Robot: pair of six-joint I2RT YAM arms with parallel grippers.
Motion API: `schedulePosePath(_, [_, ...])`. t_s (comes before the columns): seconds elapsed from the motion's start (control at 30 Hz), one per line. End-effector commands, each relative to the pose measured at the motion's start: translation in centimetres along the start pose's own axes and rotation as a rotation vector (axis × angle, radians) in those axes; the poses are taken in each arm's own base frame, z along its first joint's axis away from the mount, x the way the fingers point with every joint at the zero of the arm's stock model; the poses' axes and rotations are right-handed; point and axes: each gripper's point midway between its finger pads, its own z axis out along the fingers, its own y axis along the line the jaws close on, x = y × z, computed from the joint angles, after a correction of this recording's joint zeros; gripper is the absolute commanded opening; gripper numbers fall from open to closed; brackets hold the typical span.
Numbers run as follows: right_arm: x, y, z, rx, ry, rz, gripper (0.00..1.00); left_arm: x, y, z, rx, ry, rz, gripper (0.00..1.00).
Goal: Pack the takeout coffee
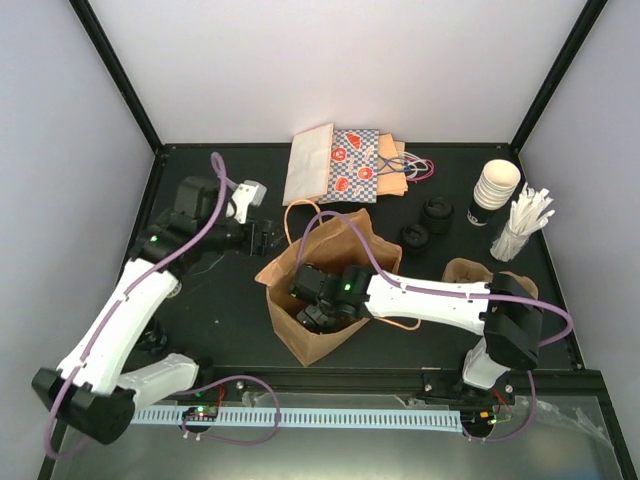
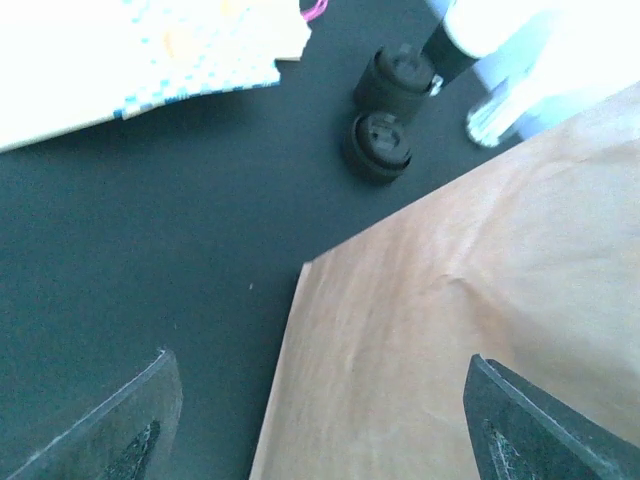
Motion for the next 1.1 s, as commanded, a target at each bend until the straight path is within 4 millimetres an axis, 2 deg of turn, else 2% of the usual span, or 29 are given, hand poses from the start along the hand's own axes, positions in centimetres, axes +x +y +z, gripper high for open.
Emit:
schedulePosePath(0.0, [-1.1, -0.9, -2.3, 0.013, -0.053, 0.015, 1.00, -2.2, -2.4, -4.8, -0.003, -0.137, 0.091, 0.81])
schedulePosePath(0.1, [-1.3, -1.0, -2.9, 0.011, -0.065, 0.019, 1.00, -2.6, -4.3, -6.8, 0.048, -0.187, 0.144, 0.82])
schedulePosePath(0.2, [-1.9, -1.2, -3.6, 0.014, -0.088, 0.026, 1.00, -2.4, -5.7, -7.4, 0.113, -0.182, 0.174, 0.81])
schedulePosePath(0.33, [-2.9, -1.7, -4.9, 0.030, -0.125, 0.040, 1.00, -1.6, -6.6, -6.8, 0.174, -0.132, 0.192, 0.74])
schedulePosePath(0.47, [-4.2, -2.3, -7.0, 0.041, -0.179, 0.060, 1.00, -1.1, -7.0, -6.4, 0.171, -0.098, 0.223, 0.73])
schedulePosePath(0.73, [-6.3, -4.0, -12.1, 0.062, -0.310, 0.106, 1.00, -1.1, -6.1, -6.1, 0.063, -0.054, 0.247, 0.70])
schedulePosePath(0.97, [-7.3, -6.0, -16.2, 0.087, -0.425, 0.152, 0.99, -0.5, -7.9, -5.6, 0.097, -0.014, 0.287, 0.67])
schedulePosePath(1.07, [-7.4, -6.3, -16.7, 0.082, -0.441, 0.157, 0.99, -0.2, -8.6, -5.2, 0.099, 0.007, 0.307, 0.66])
